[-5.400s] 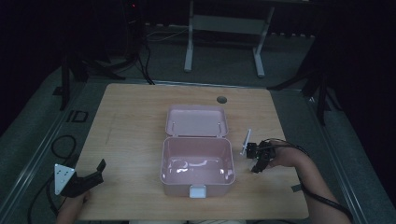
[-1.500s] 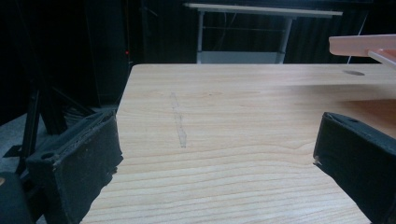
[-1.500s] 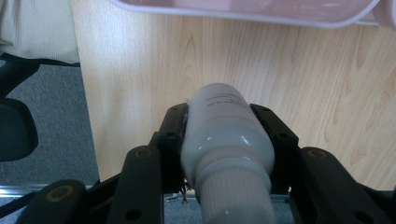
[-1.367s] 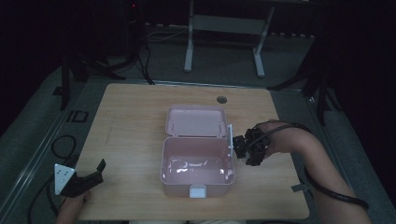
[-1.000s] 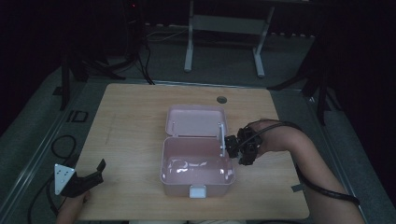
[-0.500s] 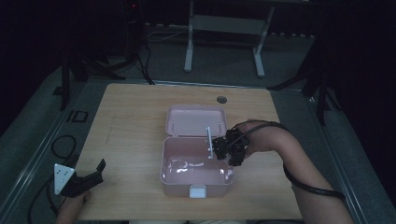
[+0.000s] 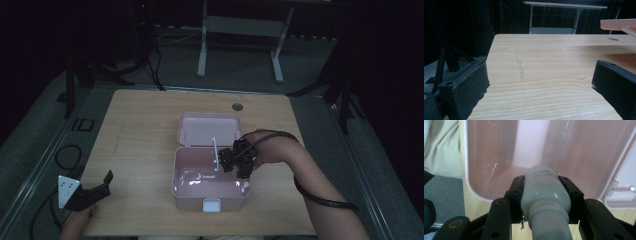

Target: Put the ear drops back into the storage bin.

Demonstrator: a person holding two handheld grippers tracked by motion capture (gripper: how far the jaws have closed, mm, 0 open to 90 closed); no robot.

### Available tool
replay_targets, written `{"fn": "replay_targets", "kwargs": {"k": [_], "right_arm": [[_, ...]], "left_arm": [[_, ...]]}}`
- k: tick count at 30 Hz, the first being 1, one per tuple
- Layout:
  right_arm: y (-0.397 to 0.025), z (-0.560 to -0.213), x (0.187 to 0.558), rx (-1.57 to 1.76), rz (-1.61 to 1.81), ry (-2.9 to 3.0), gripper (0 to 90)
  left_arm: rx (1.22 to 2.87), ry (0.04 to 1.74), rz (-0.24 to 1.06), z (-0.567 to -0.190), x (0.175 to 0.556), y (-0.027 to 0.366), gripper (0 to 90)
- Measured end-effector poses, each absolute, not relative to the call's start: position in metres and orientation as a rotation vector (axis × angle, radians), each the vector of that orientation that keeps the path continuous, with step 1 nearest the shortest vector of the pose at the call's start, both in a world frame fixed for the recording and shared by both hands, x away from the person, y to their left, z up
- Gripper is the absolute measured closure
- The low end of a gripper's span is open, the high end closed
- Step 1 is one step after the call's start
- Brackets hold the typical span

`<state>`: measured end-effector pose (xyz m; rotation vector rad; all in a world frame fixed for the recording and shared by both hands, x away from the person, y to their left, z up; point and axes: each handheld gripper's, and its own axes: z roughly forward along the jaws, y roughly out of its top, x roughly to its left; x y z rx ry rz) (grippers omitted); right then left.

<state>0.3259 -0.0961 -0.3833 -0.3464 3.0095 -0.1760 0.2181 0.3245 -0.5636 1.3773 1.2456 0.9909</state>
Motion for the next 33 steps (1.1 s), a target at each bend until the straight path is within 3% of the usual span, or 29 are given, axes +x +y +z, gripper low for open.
{"fn": "replay_targets", "kwargs": {"k": [33], "right_arm": [[-0.083,-0.460,0.327,-0.328,-0.256,3.121,59.3]], "left_arm": [[1.377,1.249,0.990,-0.564,0.218,0.324,1.0]]}}
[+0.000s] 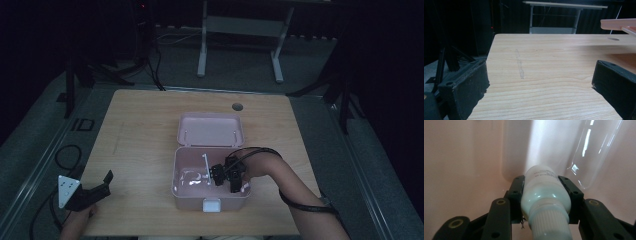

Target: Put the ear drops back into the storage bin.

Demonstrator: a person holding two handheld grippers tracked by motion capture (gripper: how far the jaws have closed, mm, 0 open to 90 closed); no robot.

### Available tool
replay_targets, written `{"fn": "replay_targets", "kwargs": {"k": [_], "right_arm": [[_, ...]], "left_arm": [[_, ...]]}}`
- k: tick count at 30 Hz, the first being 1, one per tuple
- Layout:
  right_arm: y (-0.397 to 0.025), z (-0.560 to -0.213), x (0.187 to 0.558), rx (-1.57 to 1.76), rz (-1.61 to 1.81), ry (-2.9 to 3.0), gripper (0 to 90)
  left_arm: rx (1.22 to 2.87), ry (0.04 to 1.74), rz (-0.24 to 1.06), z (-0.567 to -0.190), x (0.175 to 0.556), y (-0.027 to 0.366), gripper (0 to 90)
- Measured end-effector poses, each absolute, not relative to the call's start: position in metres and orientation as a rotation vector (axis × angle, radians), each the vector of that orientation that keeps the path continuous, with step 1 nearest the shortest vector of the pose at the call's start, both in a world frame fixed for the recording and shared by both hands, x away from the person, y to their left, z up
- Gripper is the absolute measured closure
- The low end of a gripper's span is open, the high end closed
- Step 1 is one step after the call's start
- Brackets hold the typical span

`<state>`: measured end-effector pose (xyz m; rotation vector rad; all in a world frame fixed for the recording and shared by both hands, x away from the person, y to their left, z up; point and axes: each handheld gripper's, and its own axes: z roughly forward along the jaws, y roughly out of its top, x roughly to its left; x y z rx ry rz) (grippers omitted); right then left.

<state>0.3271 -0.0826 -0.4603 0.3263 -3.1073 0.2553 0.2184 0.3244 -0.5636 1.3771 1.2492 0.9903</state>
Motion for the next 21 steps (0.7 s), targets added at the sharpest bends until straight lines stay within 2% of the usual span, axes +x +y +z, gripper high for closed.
{"fn": "replay_targets", "kwargs": {"k": [21], "right_arm": [[-0.081,-0.494,0.335,0.243,0.319,-3.048,59.3]], "left_arm": [[1.380,1.247,0.992,-0.564,0.218,0.324,1.0]]}}
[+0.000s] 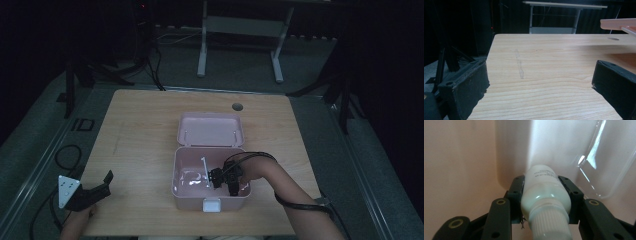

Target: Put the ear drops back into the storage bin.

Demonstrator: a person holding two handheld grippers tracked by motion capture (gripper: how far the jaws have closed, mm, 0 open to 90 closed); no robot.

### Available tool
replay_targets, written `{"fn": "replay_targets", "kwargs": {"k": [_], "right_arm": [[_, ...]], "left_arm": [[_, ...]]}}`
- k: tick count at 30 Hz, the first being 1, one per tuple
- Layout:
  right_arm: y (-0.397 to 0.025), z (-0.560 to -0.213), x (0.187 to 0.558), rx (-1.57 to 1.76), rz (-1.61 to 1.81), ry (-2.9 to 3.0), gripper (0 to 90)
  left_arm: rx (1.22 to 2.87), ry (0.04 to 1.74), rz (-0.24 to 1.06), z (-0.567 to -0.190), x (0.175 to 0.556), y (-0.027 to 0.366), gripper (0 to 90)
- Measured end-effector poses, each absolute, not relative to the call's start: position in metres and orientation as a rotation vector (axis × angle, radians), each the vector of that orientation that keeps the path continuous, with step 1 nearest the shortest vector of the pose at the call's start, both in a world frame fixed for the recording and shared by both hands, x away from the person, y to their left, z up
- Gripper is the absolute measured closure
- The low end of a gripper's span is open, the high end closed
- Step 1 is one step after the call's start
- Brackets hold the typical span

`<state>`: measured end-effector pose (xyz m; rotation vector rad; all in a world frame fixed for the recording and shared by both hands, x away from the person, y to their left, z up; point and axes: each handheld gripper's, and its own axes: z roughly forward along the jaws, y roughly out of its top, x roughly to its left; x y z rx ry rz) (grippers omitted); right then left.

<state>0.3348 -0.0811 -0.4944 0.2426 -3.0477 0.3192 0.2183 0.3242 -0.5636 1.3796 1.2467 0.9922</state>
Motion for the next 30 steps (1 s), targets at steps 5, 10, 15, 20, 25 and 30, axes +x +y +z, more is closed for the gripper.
{"fn": "replay_targets", "kwargs": {"k": [5,10,15,20,25,30], "right_arm": [[-0.081,-0.498,0.336,0.237,0.324,-3.036,59.2],[-0.080,-0.500,0.336,0.216,0.337,-3.031,58.4],[-0.080,-0.498,0.336,0.208,0.338,-3.030,57.4],[-0.081,-0.489,0.335,0.208,0.315,-3.046,56.4],[-0.083,-0.477,0.334,0.229,0.288,-3.072,53.0],[-0.085,-0.463,0.334,0.212,0.237,-3.102,46.4]], "left_arm": [[1.380,1.246,0.992,-0.564,0.218,0.324,1.0],[1.381,1.245,0.992,-0.564,0.218,0.324,1.0],[1.382,1.244,0.993,-0.564,0.218,0.324,1.0],[1.382,1.245,0.993,-0.564,0.218,0.324,1.0],[1.382,1.245,0.994,-0.564,0.218,0.324,0.9],[1.382,1.246,0.994,-0.564,0.218,0.324,1.0]]}}
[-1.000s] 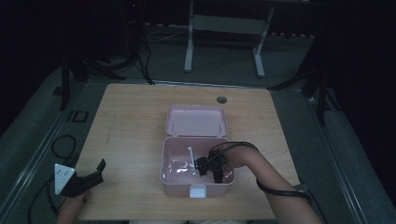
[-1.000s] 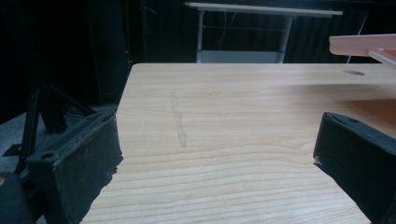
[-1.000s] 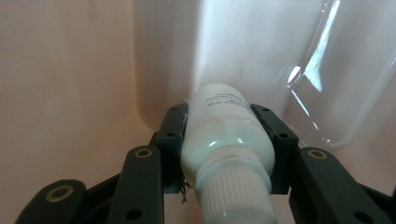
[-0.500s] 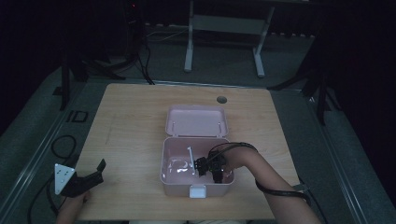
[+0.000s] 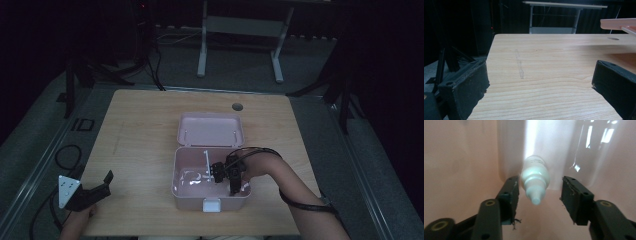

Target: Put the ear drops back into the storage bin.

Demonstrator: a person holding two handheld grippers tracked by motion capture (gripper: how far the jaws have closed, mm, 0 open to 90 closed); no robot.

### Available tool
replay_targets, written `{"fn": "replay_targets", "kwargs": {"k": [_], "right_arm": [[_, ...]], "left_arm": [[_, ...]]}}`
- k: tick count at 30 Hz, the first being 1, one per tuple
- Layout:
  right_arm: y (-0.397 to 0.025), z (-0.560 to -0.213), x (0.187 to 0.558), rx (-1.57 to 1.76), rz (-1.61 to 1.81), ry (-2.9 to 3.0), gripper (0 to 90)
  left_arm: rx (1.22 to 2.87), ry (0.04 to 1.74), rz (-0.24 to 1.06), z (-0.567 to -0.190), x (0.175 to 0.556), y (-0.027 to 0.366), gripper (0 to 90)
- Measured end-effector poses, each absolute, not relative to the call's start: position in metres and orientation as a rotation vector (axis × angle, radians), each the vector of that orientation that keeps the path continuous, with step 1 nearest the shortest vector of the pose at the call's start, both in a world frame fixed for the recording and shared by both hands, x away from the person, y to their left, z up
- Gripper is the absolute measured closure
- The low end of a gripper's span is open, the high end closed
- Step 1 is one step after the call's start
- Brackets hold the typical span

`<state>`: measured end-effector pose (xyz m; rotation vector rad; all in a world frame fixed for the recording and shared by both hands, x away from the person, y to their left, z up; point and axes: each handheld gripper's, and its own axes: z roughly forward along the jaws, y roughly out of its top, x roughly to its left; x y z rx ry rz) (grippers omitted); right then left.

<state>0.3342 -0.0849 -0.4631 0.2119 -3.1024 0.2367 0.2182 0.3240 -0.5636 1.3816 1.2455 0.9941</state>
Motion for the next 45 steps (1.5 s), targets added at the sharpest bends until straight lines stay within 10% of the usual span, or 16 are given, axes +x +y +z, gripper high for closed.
{"fn": "replay_targets", "kwargs": {"k": [10,45], "right_arm": [[-0.090,-0.440,0.334,0.182,0.147,-3.119,21.1],[-0.178,-0.385,0.345,-0.108,-0.130,-3.213,16.6]], "left_arm": [[1.381,1.246,0.994,-0.564,0.218,0.324,1.0],[1.381,1.247,0.999,-0.564,0.218,0.323,0.9]]}}
